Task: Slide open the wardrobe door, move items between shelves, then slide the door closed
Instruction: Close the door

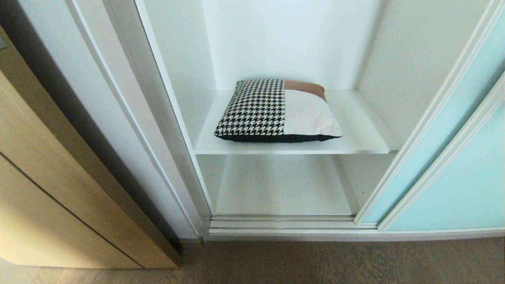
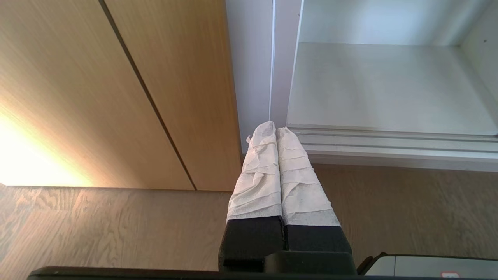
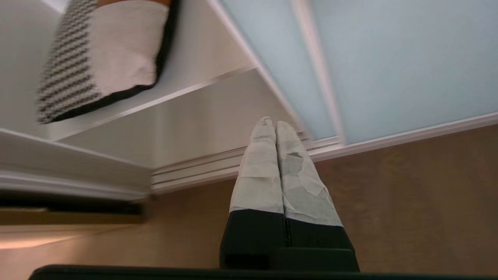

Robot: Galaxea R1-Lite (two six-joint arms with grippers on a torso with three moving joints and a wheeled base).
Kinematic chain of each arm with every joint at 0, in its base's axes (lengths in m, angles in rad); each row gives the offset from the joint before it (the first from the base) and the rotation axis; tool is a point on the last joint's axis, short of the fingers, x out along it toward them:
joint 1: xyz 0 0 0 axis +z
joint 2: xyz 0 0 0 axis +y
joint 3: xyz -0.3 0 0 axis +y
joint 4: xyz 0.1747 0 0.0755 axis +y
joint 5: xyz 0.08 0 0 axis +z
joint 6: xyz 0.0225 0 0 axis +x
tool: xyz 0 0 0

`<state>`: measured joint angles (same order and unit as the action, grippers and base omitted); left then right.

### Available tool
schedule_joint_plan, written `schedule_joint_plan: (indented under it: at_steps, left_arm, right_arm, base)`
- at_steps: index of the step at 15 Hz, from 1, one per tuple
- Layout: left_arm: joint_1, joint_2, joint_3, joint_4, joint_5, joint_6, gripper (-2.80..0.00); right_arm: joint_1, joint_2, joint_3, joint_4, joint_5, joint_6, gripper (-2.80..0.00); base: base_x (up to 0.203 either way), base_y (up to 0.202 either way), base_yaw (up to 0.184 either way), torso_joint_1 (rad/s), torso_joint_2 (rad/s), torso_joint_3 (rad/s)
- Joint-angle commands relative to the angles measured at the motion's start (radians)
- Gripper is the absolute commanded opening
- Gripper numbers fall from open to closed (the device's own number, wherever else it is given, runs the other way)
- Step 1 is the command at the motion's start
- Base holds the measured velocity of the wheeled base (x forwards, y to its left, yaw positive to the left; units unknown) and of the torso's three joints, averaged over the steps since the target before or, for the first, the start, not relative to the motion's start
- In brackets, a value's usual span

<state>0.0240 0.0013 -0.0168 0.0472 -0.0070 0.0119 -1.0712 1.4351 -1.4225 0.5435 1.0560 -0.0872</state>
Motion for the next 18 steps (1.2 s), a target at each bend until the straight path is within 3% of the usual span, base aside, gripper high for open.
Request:
schedule_joint_plan:
  at_steps: [1,6,11,18]
  left_arm:
    - [0.001,0.002,0.0,0.0,0.001,0.0,-2.8]
    - [0.001,0.002,0.0,0.0,-0.001,0.0,-2.8]
    - [0.001,0.002,0.0,0.0,-0.001,0.0,-2.8]
    - [0.001,0.002,0.0,0.0,0.0,0.0,-2.8]
  right_arm:
    - [0.028,-0.011,0.005,-0.002,0.006,0.019,-2.8]
    - [0.067,0.075,-0.004,-0.03,0.003,0.025,-2.8]
    - [0.108,0.148,-0.085,-0.033,0.004,0.142,-2.8]
    - [0.155,0.248,-0.201,-0.032,0.001,0.17,-2.8]
  base:
    - [0.0,0.0,0.0,0.0,0.0,0.0]
    - [0.0,0.0,0.0,0.0,0.0,0.0]
    - [0.0,0.0,0.0,0.0,0.0,0.0]
    - [0.0,0.0,0.0,0.0,0.0,0.0]
